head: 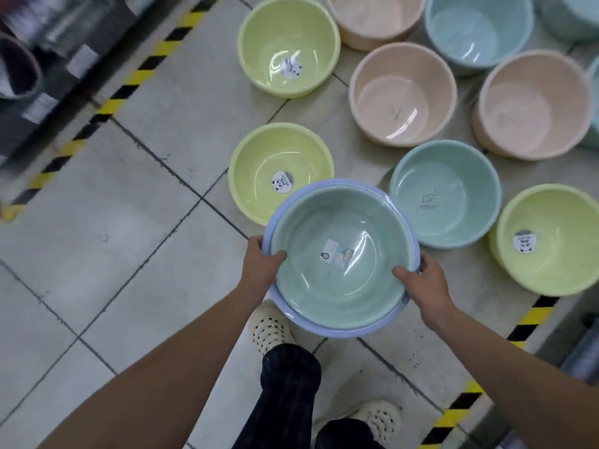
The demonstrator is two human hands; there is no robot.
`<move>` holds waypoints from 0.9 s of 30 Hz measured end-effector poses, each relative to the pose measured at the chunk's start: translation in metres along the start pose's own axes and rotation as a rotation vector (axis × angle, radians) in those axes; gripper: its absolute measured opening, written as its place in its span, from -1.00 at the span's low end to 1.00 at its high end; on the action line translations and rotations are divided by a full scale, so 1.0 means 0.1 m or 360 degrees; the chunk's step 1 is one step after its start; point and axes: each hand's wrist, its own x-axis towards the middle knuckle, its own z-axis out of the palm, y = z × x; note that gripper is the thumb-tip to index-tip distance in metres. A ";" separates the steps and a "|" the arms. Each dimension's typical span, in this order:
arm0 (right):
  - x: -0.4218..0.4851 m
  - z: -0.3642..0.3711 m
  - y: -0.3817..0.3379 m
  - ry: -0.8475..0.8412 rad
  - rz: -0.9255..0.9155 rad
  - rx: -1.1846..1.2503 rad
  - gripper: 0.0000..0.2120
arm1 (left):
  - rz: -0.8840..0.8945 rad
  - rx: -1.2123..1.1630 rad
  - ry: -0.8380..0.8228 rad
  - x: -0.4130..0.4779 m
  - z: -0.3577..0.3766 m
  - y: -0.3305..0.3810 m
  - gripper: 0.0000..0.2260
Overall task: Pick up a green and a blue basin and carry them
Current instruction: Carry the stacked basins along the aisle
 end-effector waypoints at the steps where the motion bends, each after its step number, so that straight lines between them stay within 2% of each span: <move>1: -0.09 0.01 -0.17 -0.0022 -0.0008 -0.0003 -0.65 | 0.0012 -0.0033 0.0004 -0.07 -0.11 0.11 -0.54; 3: -0.26 0.05 -0.50 -0.0055 -0.0032 -0.0006 -0.66 | -0.0001 -0.0077 -0.0011 -0.15 -0.34 0.30 -0.51; 7: -0.42 0.18 -1.09 -0.0110 -0.0079 -0.0016 -0.56 | 0.0008 -0.0074 0.0003 -0.13 -0.74 0.66 -0.46; 10: -0.41 0.32 -1.45 -0.0122 -0.0077 -0.0038 -0.62 | 0.0021 -0.0064 0.0071 -0.08 -0.92 0.91 -0.47; 13: -0.31 0.44 -1.76 -0.0150 -0.0068 -0.0095 -0.64 | 0.0057 -0.0057 0.0125 0.05 -1.02 1.14 -0.46; 16: -0.16 0.55 -2.01 -0.0230 -0.0037 -0.0084 -0.58 | 0.0080 -0.0072 0.0167 0.22 -1.07 1.31 -0.41; 18: -0.05 0.61 -2.13 -0.0261 -0.0017 -0.0078 -0.52 | 0.0053 -0.0065 0.0204 0.33 -1.09 1.40 -0.44; 21: 0.12 0.72 -2.30 -0.0327 -0.0002 -0.0051 -0.57 | -0.0016 -0.0071 0.0251 0.49 -1.10 1.47 -0.38; 24: 0.34 0.84 -2.39 -0.0360 0.0025 -0.0101 -0.54 | -0.0098 -0.0057 0.0303 0.67 -1.07 1.51 -0.42; 27: 0.63 0.96 -2.42 -0.0400 0.0036 -0.0162 -0.48 | -0.0151 -0.0025 0.0304 0.90 -1.00 1.50 -0.60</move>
